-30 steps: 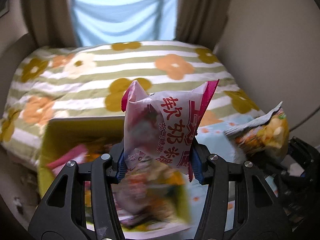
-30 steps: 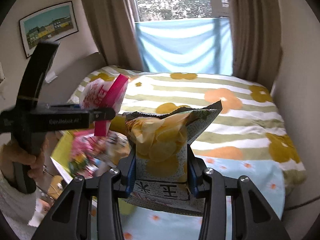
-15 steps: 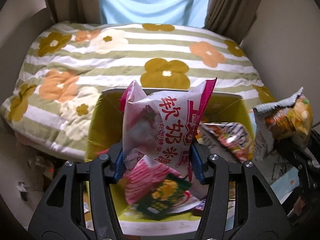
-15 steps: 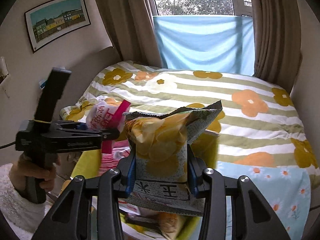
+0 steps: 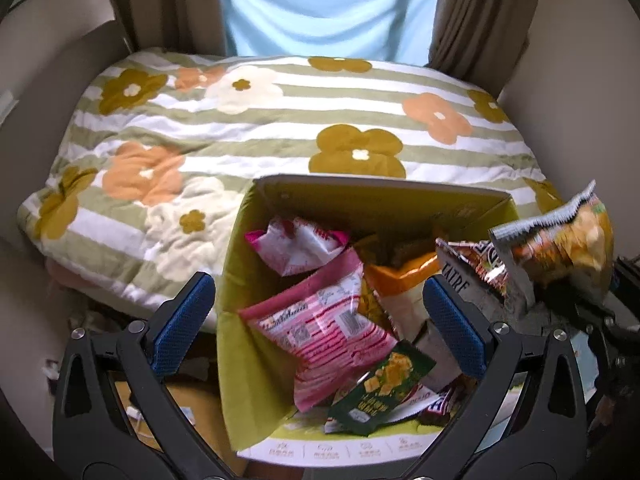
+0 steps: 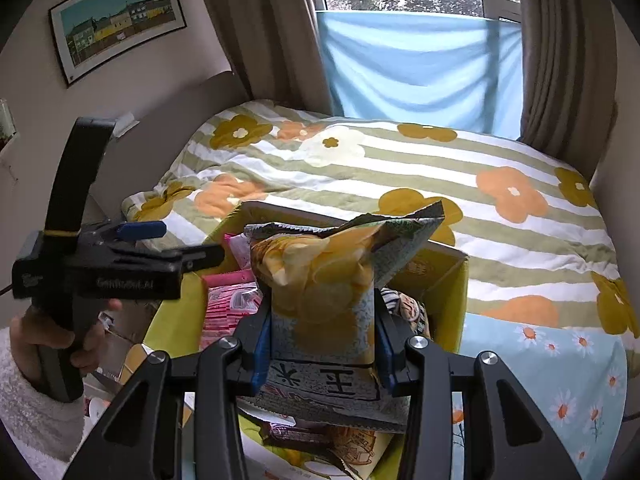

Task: Organize snacks

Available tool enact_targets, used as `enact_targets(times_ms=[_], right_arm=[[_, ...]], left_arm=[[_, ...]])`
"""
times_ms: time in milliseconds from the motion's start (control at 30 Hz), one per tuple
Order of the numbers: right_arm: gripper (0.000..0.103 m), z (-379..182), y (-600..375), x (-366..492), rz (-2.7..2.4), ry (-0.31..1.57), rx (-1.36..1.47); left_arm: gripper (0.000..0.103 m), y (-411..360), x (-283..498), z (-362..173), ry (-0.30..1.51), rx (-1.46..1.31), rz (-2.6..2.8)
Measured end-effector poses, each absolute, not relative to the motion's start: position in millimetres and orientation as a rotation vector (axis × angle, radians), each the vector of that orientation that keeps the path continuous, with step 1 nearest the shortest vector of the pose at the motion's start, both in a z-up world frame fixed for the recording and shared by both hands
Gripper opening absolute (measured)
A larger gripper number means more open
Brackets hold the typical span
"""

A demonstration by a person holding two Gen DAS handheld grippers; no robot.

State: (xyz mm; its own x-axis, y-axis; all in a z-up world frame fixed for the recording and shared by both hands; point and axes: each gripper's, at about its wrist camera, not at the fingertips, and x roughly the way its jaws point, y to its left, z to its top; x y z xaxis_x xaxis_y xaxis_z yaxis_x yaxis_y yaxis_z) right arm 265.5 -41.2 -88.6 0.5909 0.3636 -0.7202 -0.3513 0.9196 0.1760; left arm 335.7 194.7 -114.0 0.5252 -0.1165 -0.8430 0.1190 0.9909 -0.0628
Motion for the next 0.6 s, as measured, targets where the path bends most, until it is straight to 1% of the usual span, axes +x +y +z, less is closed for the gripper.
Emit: enact_targets(times_ms=[167,267,333,367,400,433,600], right_arm=[[0.039,-86,-32,271,0.424,0.838,-0.02],[0.041,-91,-25,277,0.438,0.87,-0.029],[0.058,-96,-20,280,0.435,0.893,-0.037],[0.08,-97,-19,279,0.431,0.897,-0.042],[0.098,-99,-19,277,0.413,0.898,-0.052],[0.101,-100,-20,275,0.395,0.895,-0.061],[0.101,-102,-30,264,0.336,0.886,-0.056]], left_arm=[[0.103,193,331,-113,1.01,0.014,-0.129],[0.103,190,327,-112,1.011,0.015,-0.125],[0.103,191,324,-113,1.014,0.022,-0.121],[0.103,191,323,-114,1.014,0.025,-0.117],[0.103,192,322,-114,1.014,0.029,-0.11],[0.103,194,321,-115,1.014,0.031,-0.105],[0.103,200,317,-120,1.017,0.034,-0.099]])
